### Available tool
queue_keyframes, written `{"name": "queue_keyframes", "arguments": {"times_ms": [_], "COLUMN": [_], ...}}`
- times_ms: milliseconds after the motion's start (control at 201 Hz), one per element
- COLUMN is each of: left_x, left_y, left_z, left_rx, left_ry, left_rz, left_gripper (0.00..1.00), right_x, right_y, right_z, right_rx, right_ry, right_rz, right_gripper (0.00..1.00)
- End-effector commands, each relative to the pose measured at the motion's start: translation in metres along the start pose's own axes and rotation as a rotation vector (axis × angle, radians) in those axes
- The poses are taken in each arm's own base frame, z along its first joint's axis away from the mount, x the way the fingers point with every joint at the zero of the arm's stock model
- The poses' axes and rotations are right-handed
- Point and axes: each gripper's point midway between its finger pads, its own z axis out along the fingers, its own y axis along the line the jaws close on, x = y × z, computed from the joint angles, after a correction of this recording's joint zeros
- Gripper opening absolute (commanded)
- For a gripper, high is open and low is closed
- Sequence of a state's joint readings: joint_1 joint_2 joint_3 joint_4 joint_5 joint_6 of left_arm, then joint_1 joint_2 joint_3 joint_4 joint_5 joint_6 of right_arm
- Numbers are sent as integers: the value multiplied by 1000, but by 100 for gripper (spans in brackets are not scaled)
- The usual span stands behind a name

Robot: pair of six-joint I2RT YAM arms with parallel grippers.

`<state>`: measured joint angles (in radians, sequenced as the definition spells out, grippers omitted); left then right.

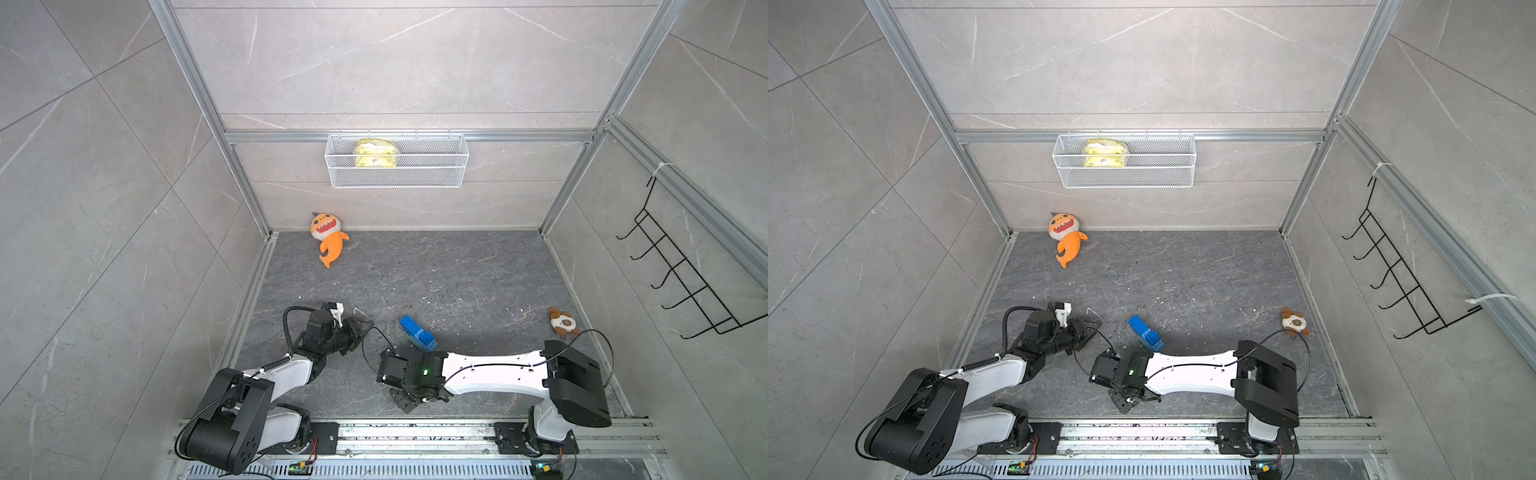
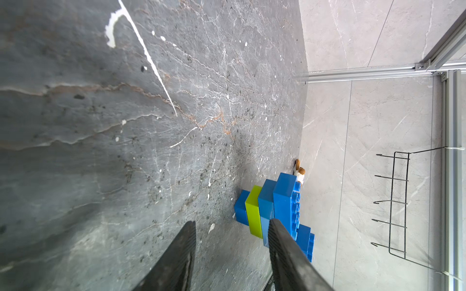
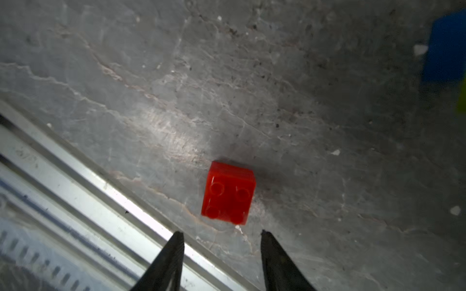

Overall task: Assemble a heart with lego
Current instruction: Pick up the lego brick from the center of the board.

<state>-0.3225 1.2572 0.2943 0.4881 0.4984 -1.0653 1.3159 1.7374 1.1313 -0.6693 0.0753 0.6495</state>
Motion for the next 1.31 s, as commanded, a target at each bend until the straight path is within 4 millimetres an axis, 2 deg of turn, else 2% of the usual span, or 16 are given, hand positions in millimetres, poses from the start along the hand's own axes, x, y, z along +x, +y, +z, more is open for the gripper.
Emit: {"name": "queue_keyframes", "arguments": {"times_ms": [0,125,339,553,817,1126,1300], "left_x": [-3,-1,-2,-1,2,1,3], "left_y": [-3,-2,-4,-3,0,0,0], "left_z": [-5,-6,-6,-5,-5,-6,-4], "left_rx": [-2,-6,-1,-1,-4,-3,-1], "left_ry": [-21,-15,-12,-8,-3,-8,5], "left_rz": [37,42,47,46,45,45,42], "left_gripper": [50,50,50,50,50,50,50], "right_x": [-5,-7,-9,-12,-16,-16,-26], "right_y": [3,10,3,3,4,3,2], "right_z": [12,17,25,25,26,23,9], "right_rx": [0,-22,42,53,55,60,44], "right_ry": [-11,-8,8,8,4,8,-20], "right_rz": [92,87,64,53,54,43,25], "right_gripper": [53,53,51,47,47,29,24]}}
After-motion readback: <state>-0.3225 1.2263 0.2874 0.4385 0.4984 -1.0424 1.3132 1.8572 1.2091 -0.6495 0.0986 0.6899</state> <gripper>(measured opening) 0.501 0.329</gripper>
